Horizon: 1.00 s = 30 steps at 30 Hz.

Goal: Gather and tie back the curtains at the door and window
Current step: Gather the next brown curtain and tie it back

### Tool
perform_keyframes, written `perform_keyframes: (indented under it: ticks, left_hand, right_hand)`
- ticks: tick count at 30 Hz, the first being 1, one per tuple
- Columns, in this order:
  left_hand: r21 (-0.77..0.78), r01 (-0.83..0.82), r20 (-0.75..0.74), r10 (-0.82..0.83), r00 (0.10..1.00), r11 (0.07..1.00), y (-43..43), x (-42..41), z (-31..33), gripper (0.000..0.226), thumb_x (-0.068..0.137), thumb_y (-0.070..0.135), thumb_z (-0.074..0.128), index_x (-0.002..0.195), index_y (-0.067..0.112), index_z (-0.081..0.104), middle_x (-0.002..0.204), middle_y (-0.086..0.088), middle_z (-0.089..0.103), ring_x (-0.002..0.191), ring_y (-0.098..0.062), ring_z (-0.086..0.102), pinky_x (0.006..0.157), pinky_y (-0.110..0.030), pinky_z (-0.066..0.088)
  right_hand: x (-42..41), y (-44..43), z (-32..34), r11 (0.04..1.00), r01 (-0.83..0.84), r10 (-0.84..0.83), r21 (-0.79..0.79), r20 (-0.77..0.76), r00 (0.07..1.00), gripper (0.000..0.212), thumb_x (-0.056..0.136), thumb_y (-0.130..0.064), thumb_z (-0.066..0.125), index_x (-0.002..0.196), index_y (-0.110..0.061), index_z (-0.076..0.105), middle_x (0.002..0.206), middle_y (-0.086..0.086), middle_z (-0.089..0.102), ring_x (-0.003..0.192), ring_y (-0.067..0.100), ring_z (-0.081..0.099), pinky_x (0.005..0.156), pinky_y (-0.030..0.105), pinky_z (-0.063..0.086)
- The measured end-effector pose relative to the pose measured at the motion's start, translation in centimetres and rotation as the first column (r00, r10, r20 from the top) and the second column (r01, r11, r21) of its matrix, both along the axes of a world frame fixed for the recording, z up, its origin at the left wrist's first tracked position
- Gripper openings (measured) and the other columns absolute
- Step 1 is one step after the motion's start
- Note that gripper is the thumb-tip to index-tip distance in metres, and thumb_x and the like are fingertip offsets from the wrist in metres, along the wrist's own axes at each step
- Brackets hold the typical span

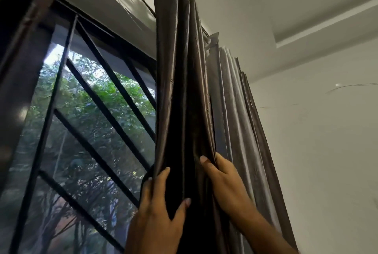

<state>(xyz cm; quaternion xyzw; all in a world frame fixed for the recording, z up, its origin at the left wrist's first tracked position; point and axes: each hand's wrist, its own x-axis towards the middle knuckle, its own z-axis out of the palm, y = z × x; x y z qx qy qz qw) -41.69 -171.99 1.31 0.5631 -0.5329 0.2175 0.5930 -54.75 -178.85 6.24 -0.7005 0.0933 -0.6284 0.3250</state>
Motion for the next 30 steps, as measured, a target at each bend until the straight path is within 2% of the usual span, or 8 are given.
perform_keyframes:
  ticks: [2,6,11,16,20,22,27,30]
  left_hand:
    - [0.048,-0.100,0.009,0.100,0.995,0.994,-0.9,0.0,0.1,0.072,0.081,0.055,0.067,0.139,0.049,0.025,0.140,0.016,0.029,0.115,-0.015,0.057,0.078,-0.025,0.041]
    - [0.139,-0.220,0.069,0.212,0.975,0.965,-0.9,0.1,0.6,0.027,0.090,0.037,0.061,0.116,0.038,0.056,0.135,0.011,0.031,0.096,-0.015,0.062,0.078,-0.030,0.050]
    - [-0.023,-0.115,0.141,0.118,0.983,0.993,0.7,-3.2,0.1,0.011,0.088,0.034,0.054,0.097,0.038,0.049,0.132,0.012,0.034,0.086,-0.016,0.057,0.062,-0.029,0.045]
    - [0.066,-0.038,0.227,0.022,0.974,0.997,0.7,-5.7,-0.1,0.034,0.093,0.031,0.047,0.126,0.041,0.044,0.150,0.013,0.011,0.127,-0.012,0.046,0.096,-0.027,0.044]
    - [0.066,0.080,0.136,-0.089,0.987,0.995,2.1,-4.2,-0.2,0.025,0.086,0.053,0.054,0.111,0.046,0.049,0.133,0.025,0.030,0.115,-0.003,0.049,0.084,-0.023,0.044]
    - [-0.010,0.117,0.067,-0.116,0.991,0.993,3.0,-2.9,-0.3,0.023,0.084,0.053,0.057,0.106,0.047,0.050,0.118,0.026,0.042,0.104,-0.002,0.053,0.080,-0.024,0.045]
    - [-0.188,-0.017,-0.140,-0.010,0.990,0.982,6.0,0.4,0.0,0.019,0.095,0.034,0.047,0.114,0.038,0.048,0.107,0.009,0.060,0.095,-0.025,0.062,0.073,-0.036,0.044]
    - [-0.260,-0.141,-0.168,0.099,0.981,0.955,8.7,1.2,0.2,0.019,0.096,0.037,0.043,0.115,0.040,0.041,0.095,0.005,0.061,0.072,-0.025,0.055,0.062,-0.035,0.039]
  right_hand:
    - [-0.3,-0.3,0.0,1.000,-0.029,0.029,0.005,-0.035,0.999,0.021,0.102,-0.026,0.052,0.105,-0.023,0.073,0.101,0.003,0.078,0.095,0.019,0.075,0.092,0.047,0.058]
    - [-1.6,-0.5,0.3,0.993,-0.108,0.111,0.051,-0.057,0.992,0.023,0.102,-0.024,0.052,0.098,-0.021,0.074,0.100,0.009,0.078,0.094,0.027,0.075,0.087,0.042,0.061]
    - [-1.6,-0.8,0.4,0.949,0.307,-0.316,-0.075,-0.187,0.930,0.029,0.103,-0.040,0.047,0.101,-0.019,0.068,0.092,0.004,0.075,0.085,0.022,0.072,0.083,0.049,0.058]
    - [-0.8,0.5,-0.2,0.993,-0.100,0.107,0.057,-0.149,0.983,0.067,0.075,-0.084,0.053,0.112,-0.030,0.069,0.102,-0.009,0.077,0.094,0.006,0.074,0.085,0.027,0.057]
    - [-0.8,0.4,0.3,0.997,0.079,-0.081,-0.026,-0.108,0.991,0.019,0.094,-0.042,0.062,0.097,-0.025,0.069,0.089,-0.002,0.077,0.080,0.004,0.073,0.072,0.021,0.059]
    - [0.6,1.4,0.6,0.979,0.174,-0.186,-0.108,-0.112,0.976,0.017,0.100,-0.020,0.054,0.091,-0.024,0.067,0.083,-0.005,0.073,0.073,-0.002,0.069,0.061,0.010,0.051]
    - [7.4,6.7,2.0,0.951,0.085,-0.136,-0.299,-0.155,0.979,0.020,0.104,-0.022,0.046,0.089,-0.024,0.059,0.080,-0.008,0.065,0.066,0.000,0.062,0.059,0.014,0.048]
    - [10.2,10.3,2.7,0.930,0.030,-0.086,-0.366,-0.136,0.987,0.021,0.104,-0.028,0.043,0.091,-0.019,0.057,0.086,0.003,0.068,0.073,0.015,0.067,0.066,0.037,0.060]
